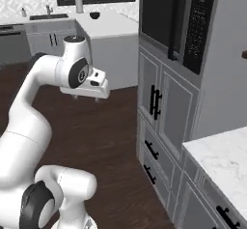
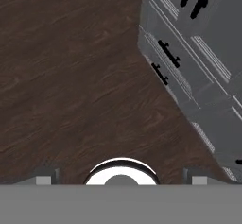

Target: Gather all objects into one cabinet and sort the glasses and bowls to opposite sides.

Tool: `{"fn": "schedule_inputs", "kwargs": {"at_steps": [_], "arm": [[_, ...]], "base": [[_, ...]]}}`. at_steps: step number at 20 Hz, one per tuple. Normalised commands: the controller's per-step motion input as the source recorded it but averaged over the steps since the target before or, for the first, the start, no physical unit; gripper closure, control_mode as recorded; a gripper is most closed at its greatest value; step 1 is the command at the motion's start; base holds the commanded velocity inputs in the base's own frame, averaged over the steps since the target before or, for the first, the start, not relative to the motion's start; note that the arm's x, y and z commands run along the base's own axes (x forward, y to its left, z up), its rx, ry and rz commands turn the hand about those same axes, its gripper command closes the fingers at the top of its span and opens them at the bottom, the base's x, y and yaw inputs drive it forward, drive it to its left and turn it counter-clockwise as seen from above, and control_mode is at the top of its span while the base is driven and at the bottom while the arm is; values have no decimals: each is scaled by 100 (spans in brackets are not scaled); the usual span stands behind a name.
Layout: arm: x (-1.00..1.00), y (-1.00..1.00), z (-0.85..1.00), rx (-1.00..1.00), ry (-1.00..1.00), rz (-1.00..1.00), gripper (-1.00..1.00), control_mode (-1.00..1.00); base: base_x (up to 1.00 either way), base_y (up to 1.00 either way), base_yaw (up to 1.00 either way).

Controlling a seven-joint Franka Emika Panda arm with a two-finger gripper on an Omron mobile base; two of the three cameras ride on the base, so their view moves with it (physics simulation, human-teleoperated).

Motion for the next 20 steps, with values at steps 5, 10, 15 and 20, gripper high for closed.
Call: {"fn": "schedule_inputs", "kwargs": {"at_steps": [5, 10, 15, 20], "arm": [[0, 0, 0, 0, 0, 0, -100, 100], [0, 0, 0, 0, 0, 0, -100, 100], [0, 0, 0, 0, 0, 0, -100, 100], [0, 0, 0, 0, 0, 0, -100, 100]], "base": [[0, 18, 71], [5, 22, 69], [45, 21, 59], [89, 0, 19]]}}
